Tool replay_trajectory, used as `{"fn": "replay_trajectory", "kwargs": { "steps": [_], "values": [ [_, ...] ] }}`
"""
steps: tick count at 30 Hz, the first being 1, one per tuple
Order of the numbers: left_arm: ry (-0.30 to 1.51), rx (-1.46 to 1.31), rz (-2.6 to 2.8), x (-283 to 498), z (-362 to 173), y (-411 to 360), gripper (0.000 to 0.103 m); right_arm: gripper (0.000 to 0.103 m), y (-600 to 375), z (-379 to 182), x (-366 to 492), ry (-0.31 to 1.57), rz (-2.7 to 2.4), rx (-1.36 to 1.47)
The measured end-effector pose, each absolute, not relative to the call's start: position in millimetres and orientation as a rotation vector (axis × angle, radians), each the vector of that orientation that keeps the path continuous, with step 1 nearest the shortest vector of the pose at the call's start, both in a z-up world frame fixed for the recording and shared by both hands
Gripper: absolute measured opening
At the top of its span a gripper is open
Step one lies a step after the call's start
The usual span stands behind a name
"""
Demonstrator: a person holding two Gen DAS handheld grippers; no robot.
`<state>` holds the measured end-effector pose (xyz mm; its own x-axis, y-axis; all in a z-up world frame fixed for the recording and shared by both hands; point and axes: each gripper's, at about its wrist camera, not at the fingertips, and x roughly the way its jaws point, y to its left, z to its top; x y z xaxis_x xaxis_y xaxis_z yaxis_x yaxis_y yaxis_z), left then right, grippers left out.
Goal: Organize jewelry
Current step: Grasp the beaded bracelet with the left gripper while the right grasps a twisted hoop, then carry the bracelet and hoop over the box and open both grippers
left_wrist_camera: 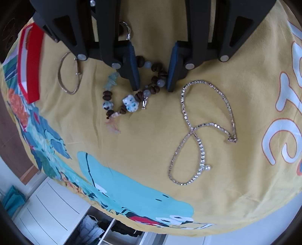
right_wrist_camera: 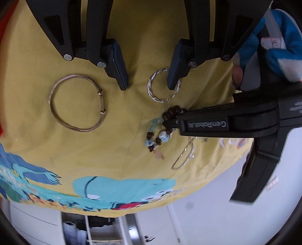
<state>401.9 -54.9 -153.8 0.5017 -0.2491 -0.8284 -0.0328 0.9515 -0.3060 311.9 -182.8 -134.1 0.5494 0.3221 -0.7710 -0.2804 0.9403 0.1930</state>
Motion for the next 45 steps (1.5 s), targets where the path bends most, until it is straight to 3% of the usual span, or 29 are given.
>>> {"fn": "replay_trajectory", "kwargs": {
  "steps": [4, 5, 7, 10, 23, 33, 39, 45],
  "values": [
    [1.036, -0.294, -0.122, 399.2, -153.5, -53.5, 0.011, 0.031, -176.6, -134.9, 310.6, 0.916, 0.329, -0.036],
    [1.037, -0.293, -0.123, 397.8, -152.3, -53.2, 0.009, 0.021, -178.4, -133.7, 308.4, 0.915, 0.325, -0.045],
    [1.027, -0.242, -0.121, 392.4, -147.7, -59.5, 0.009, 0.012, -185.6, -131.3, 303.5, 0.925, 0.327, -0.034],
    [1.019, -0.162, -0.125, 379.8, -142.4, -74.7, 0.009, 0.003, -194.7, -125.0, 291.8, 0.933, 0.327, -0.016],
    [0.903, -0.131, -0.237, 323.0, -67.0, -113.5, 0.009, 0.004, -274.9, -53.9, 210.7, 0.814, 0.275, 0.171],
    [0.831, -0.182, -0.469, 312.9, 8.3, -211.6, 0.009, 0.004, -371.9, 1.2, 186.8, 0.706, 0.123, 0.170],
    [0.838, -0.146, -0.587, 320.3, 16.6, -295.4, 0.009, 0.004, -441.8, 6.4, 200.4, 0.703, 0.021, 0.143],
    [0.871, -0.052, -0.594, 342.5, -15.1, -359.3, 0.009, 0.004, -487.7, -12.5, 233.5, 0.752, -0.036, 0.140]
  ]
}}
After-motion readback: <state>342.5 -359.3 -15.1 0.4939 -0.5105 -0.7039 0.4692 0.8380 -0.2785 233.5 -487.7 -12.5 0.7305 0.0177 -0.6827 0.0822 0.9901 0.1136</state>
